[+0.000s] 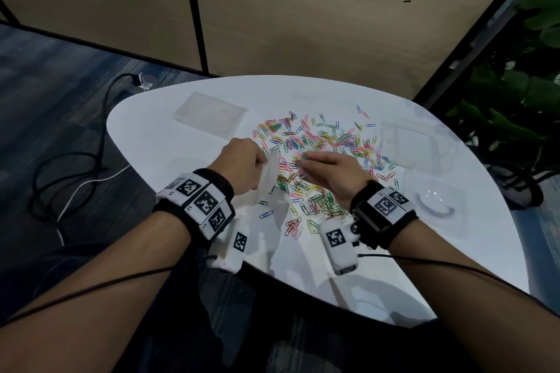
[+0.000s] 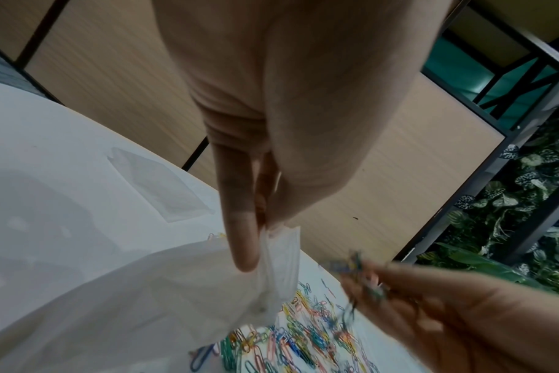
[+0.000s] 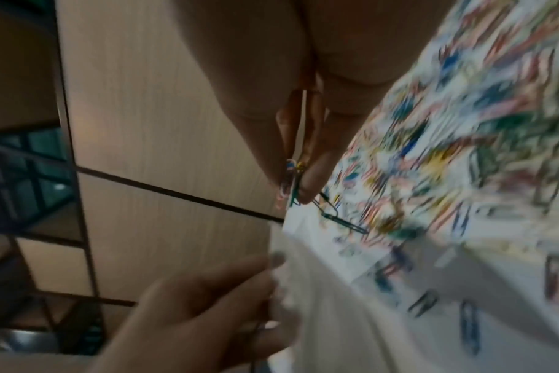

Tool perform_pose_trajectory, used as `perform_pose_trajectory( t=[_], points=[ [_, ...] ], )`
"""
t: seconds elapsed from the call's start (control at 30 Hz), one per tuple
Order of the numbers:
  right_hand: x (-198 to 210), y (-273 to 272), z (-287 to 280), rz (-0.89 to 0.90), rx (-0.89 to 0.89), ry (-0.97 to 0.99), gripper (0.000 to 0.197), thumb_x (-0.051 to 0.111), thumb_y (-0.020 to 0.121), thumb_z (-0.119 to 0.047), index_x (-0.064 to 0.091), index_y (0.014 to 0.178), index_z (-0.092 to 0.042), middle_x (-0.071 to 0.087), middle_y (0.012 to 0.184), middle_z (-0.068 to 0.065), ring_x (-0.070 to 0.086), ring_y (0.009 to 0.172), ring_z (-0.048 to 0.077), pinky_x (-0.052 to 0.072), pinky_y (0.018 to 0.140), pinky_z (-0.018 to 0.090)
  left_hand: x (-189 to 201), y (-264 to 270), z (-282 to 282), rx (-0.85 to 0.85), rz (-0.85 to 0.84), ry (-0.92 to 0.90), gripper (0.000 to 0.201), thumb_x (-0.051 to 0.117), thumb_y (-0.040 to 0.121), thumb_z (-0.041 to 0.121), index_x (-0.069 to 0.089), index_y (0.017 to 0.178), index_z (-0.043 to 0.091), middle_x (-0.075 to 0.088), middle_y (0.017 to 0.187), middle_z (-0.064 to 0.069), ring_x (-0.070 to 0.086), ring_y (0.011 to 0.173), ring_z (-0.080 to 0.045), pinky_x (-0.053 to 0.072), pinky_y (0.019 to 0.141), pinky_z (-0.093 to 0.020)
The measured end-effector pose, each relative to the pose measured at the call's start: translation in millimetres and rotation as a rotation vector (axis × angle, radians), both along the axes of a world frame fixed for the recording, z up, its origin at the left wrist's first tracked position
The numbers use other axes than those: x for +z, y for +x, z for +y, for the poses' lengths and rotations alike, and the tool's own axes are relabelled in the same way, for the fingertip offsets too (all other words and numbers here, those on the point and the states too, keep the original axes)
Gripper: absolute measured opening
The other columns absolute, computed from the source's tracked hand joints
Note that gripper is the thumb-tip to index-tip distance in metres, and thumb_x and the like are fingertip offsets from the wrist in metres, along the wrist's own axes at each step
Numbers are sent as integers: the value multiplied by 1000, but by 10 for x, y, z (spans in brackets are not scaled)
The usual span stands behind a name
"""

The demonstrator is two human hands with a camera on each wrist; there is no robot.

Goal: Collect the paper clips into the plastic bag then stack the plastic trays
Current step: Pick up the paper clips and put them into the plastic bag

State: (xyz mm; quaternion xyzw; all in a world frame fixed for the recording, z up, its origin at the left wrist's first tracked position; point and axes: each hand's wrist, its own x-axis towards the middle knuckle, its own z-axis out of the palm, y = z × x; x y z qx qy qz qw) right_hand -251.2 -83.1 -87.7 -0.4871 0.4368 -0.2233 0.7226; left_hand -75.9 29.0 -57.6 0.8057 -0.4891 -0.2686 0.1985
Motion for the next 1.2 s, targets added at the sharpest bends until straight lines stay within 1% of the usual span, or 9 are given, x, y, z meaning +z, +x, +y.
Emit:
perform_pose_trajectory(
  t=[0.17,0.33,0.47,0.57,0.7,0.77,1.03,1.1,1.2],
  points=[
    [101,273,276,-143,-8,104,15,68,85,1,70,99,-4,74,88,7,71,78,16,59,74,25,-52,-47,-35,0,31,-28,28,50,95,4,78,94,5,78,86,-13,77,71,-26,62,80,-37],
    [-56,384,366,-13,-14,-67,15,71,82,3,72,95,-5,72,92,15,69,78,24,59,77,31,-41,-64,-54,70,87,-101,27,52,89,3,78,86,6,76,72,-12,77,64,-22,63,77,-35],
    [-127,382,384,250,98,-363,23,77,74,-1,74,88,-20,75,91,3,72,82,20,59,82,37,-41,-69,-46,91,147,-130,25,54,91,-1,78,96,4,77,88,-15,77,68,-27,64,75,-38],
    [-107,392,397,422,193,-620,11,74,78,-11,75,89,-13,72,77,4,67,69,16,58,71,32,-27,-99,-43,74,146,-142,24,56,92,0,78,98,6,77,87,-14,77,71,-27,64,78,-36],
    [-64,386,407,583,348,-896,10,64,84,-11,70,77,-14,54,57,-7,48,55,8,37,58,18,-1,-142,-26,40,139,-133,24,56,93,1,78,100,7,76,80,-13,77,69,-23,62,80,-32],
    [-51,380,406,595,378,-896,12,65,83,-7,74,89,-13,59,64,-5,51,58,8,36,61,12,-1,-152,-17,36,136,-132,25,57,93,1,78,103,8,76,80,-11,77,73,-24,61,83,-33],
    [-61,375,392,721,578,-968,27,54,90,-9,74,105,-14,71,97,13,58,96,31,48,86,31,-29,-163,-16,-25,128,-102,25,54,89,-2,78,93,3,76,79,-17,75,75,-28,60,83,-40],
    [-86,357,377,721,610,-893,33,51,91,-5,71,115,-17,67,110,14,53,91,26,43,84,25,-42,-151,-15,-13,128,-97,25,54,91,-1,78,96,4,76,77,-17,76,71,-25,61,84,-37],
    [-6,287,360,542,566,-812,42,44,86,7,75,105,-14,71,103,15,68,81,22,56,78,29,-43,-118,-11,17,123,-97,26,53,91,-1,76,102,2,76,79,-18,76,72,-26,61,86,-38]
  ],
)
